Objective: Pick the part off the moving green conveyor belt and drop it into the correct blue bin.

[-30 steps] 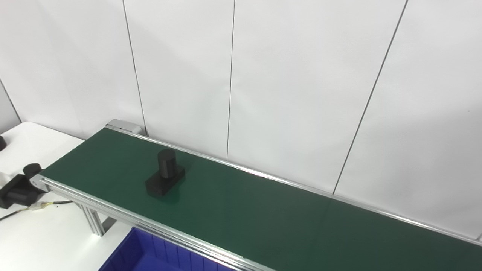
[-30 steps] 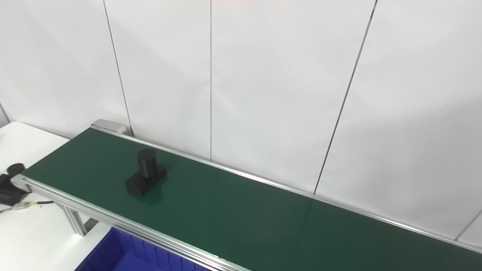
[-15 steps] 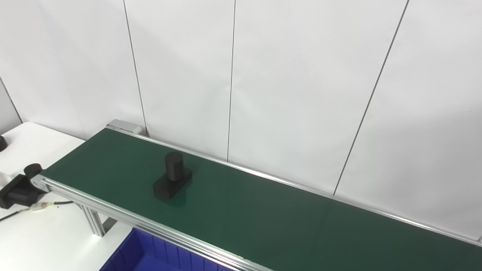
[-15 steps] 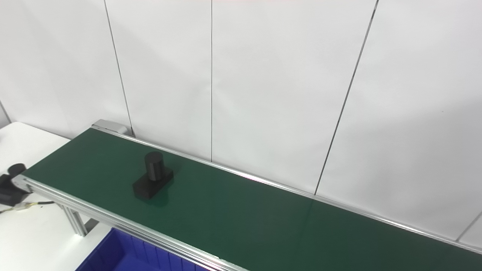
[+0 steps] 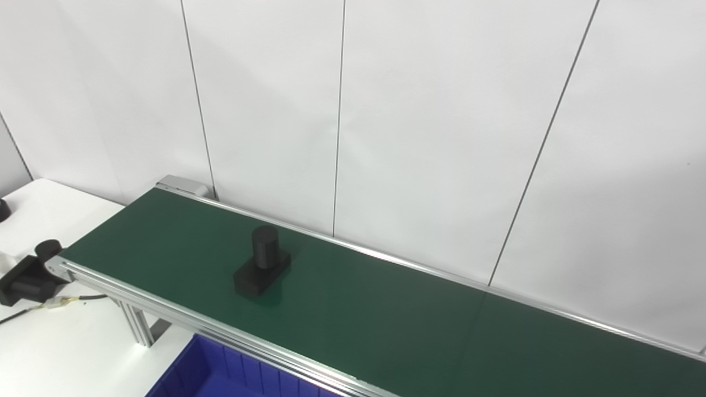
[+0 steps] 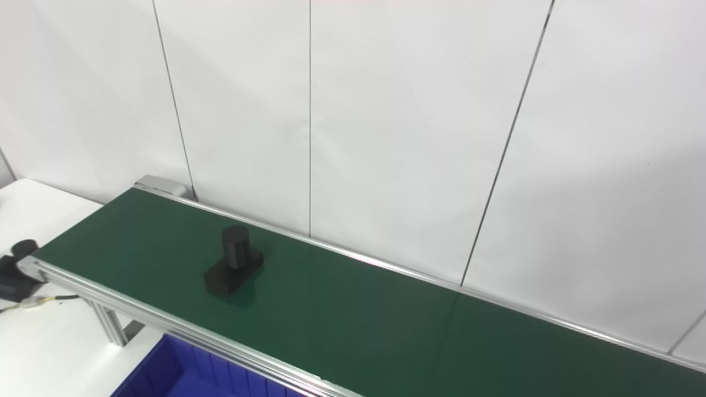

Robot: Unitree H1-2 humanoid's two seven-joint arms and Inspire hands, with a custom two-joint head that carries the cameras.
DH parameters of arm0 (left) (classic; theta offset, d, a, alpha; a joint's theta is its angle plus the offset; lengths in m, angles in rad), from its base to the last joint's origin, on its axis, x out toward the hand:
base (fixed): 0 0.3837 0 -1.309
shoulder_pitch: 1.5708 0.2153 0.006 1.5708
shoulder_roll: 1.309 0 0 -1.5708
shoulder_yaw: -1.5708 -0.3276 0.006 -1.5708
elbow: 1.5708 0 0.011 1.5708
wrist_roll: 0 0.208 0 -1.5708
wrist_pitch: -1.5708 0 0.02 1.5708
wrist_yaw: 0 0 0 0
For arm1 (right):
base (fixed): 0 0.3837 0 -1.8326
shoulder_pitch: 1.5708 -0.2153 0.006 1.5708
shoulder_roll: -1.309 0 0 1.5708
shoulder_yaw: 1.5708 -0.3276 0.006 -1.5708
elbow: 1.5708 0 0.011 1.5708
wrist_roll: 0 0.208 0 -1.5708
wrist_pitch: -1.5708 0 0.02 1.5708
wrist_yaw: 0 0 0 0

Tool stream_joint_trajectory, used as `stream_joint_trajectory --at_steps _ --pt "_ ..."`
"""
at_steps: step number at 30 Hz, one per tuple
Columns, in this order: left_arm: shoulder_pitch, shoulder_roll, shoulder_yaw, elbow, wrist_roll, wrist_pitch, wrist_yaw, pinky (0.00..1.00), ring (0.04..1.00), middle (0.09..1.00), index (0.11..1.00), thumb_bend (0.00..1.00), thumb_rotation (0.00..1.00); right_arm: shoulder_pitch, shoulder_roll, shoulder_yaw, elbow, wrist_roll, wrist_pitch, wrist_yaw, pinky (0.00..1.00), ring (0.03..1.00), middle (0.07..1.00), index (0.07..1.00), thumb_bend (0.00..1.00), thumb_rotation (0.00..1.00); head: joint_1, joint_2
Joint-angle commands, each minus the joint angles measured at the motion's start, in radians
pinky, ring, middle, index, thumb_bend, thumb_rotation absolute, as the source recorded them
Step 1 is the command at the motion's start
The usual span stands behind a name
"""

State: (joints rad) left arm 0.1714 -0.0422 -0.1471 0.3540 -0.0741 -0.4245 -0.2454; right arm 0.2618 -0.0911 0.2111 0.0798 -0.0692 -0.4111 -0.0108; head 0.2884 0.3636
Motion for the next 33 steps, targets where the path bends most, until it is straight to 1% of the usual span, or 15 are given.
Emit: stream_joint_trajectory --at_steps 1,8,12,14,18,20,23,27,28,30,33 --pt "-0.008 -0.003 -0.003 -0.031 -0.006 -0.044 -0.015 0.59 0.67 0.723 0.75 0.97 0.17 0.004 -0.002 -0.008 -0.058 0.014 -0.059 0.004 0.58 0.696 0.763 0.812 0.47 0.26 -0.003 0.002" --pt "-0.006 -0.006 -0.002 -0.035 -0.006 -0.045 -0.015 0.6 0.674 0.725 0.745 0.98 0.17 0.018 -0.011 -0.019 -0.161 0.018 -0.058 0.018 0.58 0.698 0.759 0.809 0.45 0.21 -0.007 0.003" --pt "-0.005 -0.007 -0.002 -0.034 -0.01 -0.044 -0.015 0.6 0.676 0.725 0.744 0.98 0.18 0.02 -0.009 -0.029 -0.236 -0.008 -0.051 0.013 0.57 0.699 0.761 0.815 0.44 0.2 -0.007 0.003" --pt "-0.009 -0.007 -0.002 -0.029 -0.009 -0.044 -0.013 0.6 0.678 0.726 0.743 0.99 0.19 0.011 -0.01 -0.037 -0.262 -0.024 -0.042 0.013 0.56 0.698 0.763 0.82 0.43 0.18 -0.025 0.003" --pt "-0.016 -0.008 -0.003 -0.021 -0.001 -0.044 -0.011 0.6 0.675 0.727 0.746 0.98 0.2 -0.011 -0.012 -0.05 -0.287 -0.034 -0.011 0.018 0.55 0.694 0.76 0.826 0.46 0.22 -0.022 0.002" --pt "-0.019 -0.008 -0.002 -0.017 0.001 -0.045 -0.01 0.59 0.672 0.727 0.75 0.98 0.2 -0.027 -0.011 -0.054 -0.292 -0.029 -0.001 0.021 0.55 0.701 0.763 0.825 0.46 0.22 -0.023 0.002" --pt "-0.024 -0.009 -0.002 -0.012 0.0 -0.045 -0.01 0.59 0.673 0.728 0.75 0.98 0.19 -0.052 -0.013 -0.061 -0.296 -0.033 0.014 0.024 0.58 0.721 0.777 0.834 0.47 0.26 -0.026 0.0" --pt "-0.029 -0.009 -0.002 -0.006 0.001 -0.045 -0.01 0.59 0.682 0.732 0.752 0.98 0.2 -0.091 -0.013 -0.083 -0.29 -0.069 0.034 0.02 0.58 0.717 0.771 0.834 0.52 0.37 -0.029 0.0" --pt "-0.029 -0.01 -0.002 -0.006 -0.001 -0.045 -0.01 0.59 0.684 0.733 0.751 0.98 0.2 -0.102 -0.013 -0.09 -0.29 -0.082 0.05 0.02 0.59 0.725 0.776 0.84 0.53 0.41 -0.031 -0.001" --pt "-0.03 -0.012 -0.001 -0.005 -0.001 -0.045 -0.01 0.59 0.685 0.734 0.751 0.98 0.2 -0.121 -0.013 -0.099 -0.289 -0.093 0.078 0.024 0.59 0.728 0.778 0.843 0.54 0.43 -0.033 -0.002" --pt "-0.029 -0.012 -0.001 -0.006 0.005 -0.045 -0.005 0.59 0.682 0.734 0.753 0.99 0.21 -0.155 -0.012 -0.109 -0.275 -0.096 0.115 0.029 0.62 0.749 0.803 0.86 0.54 0.41 -0.034 -0.001"
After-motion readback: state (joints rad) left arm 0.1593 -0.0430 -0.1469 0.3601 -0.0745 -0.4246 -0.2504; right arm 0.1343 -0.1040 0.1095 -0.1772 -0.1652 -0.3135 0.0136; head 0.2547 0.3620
